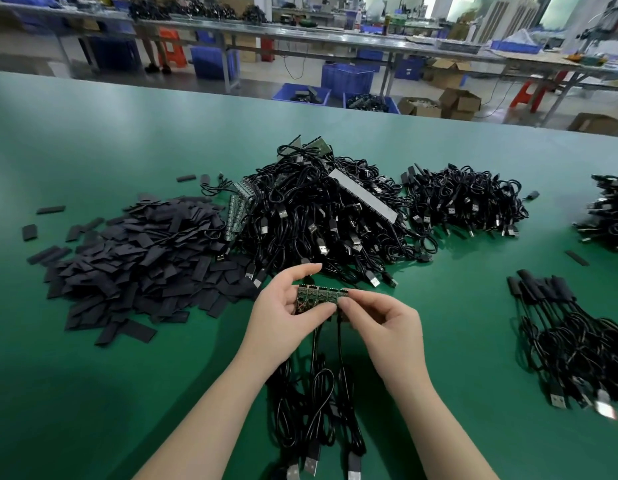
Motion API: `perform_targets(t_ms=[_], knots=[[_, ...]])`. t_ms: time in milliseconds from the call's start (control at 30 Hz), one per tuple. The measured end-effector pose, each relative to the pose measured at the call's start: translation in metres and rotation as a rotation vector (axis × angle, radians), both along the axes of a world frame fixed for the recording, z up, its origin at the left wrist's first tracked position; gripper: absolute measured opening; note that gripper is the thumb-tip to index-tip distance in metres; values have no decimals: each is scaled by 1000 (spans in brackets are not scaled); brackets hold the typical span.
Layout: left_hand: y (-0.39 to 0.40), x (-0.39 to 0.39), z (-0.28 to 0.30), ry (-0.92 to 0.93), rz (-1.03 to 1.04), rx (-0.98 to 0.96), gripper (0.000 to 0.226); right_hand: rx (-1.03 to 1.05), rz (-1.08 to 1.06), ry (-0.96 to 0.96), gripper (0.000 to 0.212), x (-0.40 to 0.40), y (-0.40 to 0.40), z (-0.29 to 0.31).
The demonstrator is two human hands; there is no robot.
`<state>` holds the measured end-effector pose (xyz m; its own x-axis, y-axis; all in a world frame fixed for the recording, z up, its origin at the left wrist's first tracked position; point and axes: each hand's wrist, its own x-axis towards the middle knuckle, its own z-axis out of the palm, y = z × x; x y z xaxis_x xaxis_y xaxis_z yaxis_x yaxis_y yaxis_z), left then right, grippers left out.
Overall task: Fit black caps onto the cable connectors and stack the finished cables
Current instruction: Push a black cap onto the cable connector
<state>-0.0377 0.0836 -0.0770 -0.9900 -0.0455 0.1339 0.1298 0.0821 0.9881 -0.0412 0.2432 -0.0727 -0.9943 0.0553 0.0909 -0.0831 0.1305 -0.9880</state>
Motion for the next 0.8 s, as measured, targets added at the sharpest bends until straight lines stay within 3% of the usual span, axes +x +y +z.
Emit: perform_targets(t_ms=[300, 567, 800], knots=[[6, 3, 1, -19, 34, 87, 41, 9, 12, 17, 15, 2, 2, 4], [6, 4, 1, 54, 39, -80, 35, 19, 11, -1, 12, 1, 3, 4], [10, 5, 0, 22, 106, -18, 38, 70, -68, 47, 14, 4, -6, 1]])
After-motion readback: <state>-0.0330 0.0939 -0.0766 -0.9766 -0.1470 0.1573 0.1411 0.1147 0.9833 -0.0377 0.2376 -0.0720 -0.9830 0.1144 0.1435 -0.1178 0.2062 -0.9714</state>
